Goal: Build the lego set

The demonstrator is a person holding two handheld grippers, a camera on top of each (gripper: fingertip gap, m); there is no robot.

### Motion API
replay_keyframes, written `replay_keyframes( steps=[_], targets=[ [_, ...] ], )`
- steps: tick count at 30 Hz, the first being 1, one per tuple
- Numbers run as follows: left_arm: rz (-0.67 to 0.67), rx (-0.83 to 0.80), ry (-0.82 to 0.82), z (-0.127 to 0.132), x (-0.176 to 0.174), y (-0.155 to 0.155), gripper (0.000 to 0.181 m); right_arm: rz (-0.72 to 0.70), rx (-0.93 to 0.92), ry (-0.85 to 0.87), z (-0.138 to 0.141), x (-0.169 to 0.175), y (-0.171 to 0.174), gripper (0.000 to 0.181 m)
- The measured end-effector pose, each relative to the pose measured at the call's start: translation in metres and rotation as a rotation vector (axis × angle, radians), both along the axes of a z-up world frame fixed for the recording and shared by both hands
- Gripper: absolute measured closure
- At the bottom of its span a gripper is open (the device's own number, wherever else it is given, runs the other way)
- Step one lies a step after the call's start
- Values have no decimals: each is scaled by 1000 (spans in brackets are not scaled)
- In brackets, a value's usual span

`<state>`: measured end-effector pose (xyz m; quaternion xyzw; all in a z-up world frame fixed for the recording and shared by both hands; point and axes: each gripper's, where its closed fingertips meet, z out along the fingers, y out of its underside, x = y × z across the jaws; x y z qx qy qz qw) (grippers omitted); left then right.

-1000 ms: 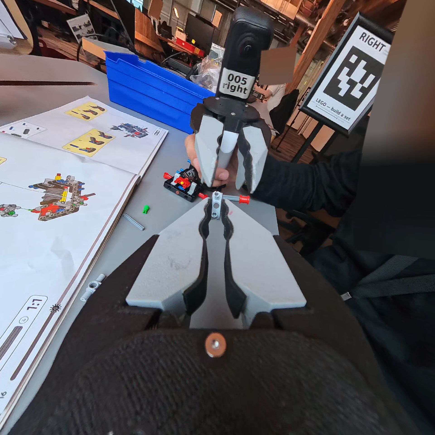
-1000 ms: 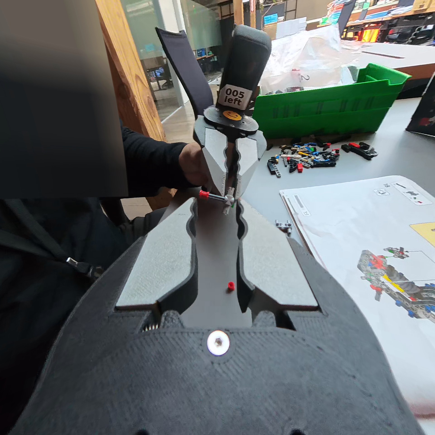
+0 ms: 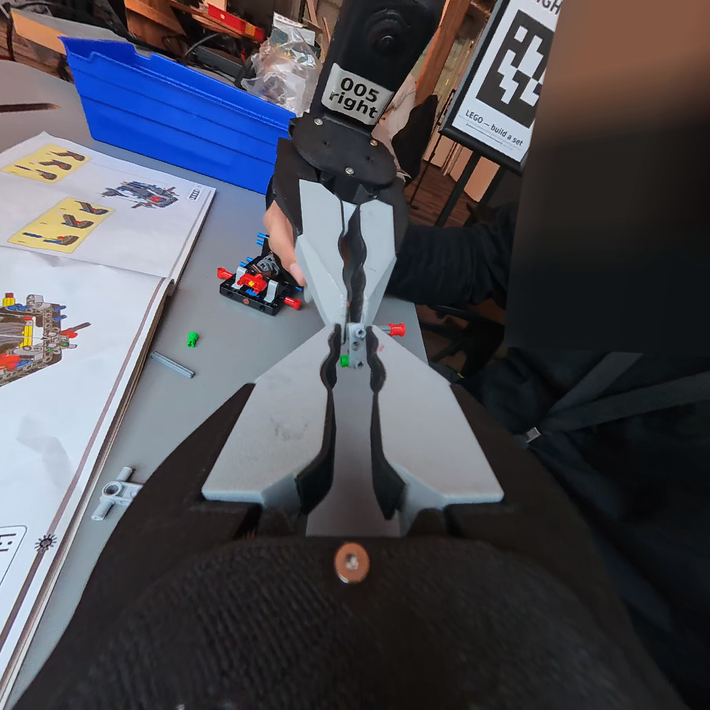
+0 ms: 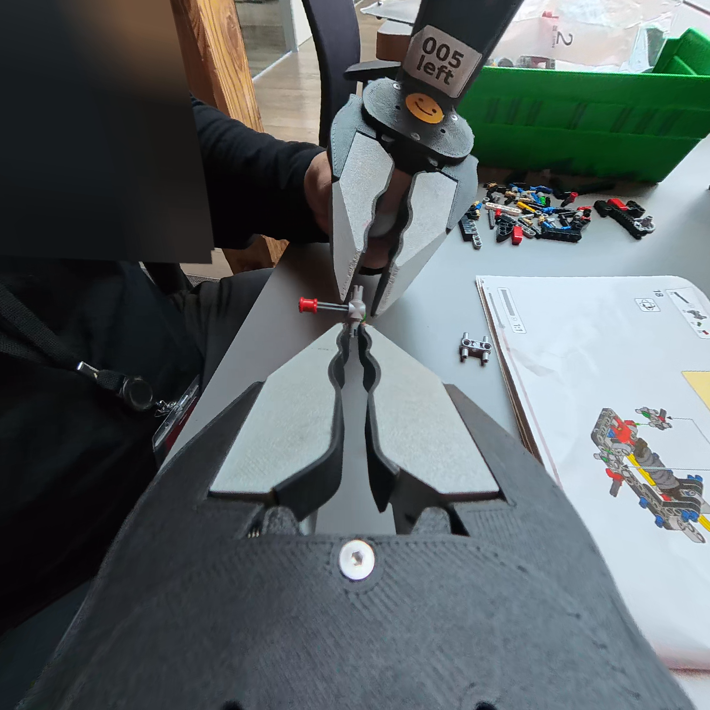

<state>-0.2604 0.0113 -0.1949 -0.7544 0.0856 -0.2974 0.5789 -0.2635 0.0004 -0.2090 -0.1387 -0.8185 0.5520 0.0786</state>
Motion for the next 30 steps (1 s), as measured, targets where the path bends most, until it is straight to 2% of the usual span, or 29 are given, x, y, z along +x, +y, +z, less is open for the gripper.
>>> replay_keyframes(
  steps=[7, 14, 24, 30],
  targets=[
    [-15, -24, 23, -5, 4, 0, 175, 5, 5, -21, -1, 1, 0, 179],
    [-21, -35, 29, -5, 6, 0, 167, 9, 33, -17, -3, 2, 0, 179],
    [-26, -45, 39, -7, 9, 0, 172, 16, 91, 4, -6, 4, 1, 179],
    [-39, -54, 17, -8, 10, 0, 168, 10, 130, 11, -9, 4, 2, 179]
  ],
)
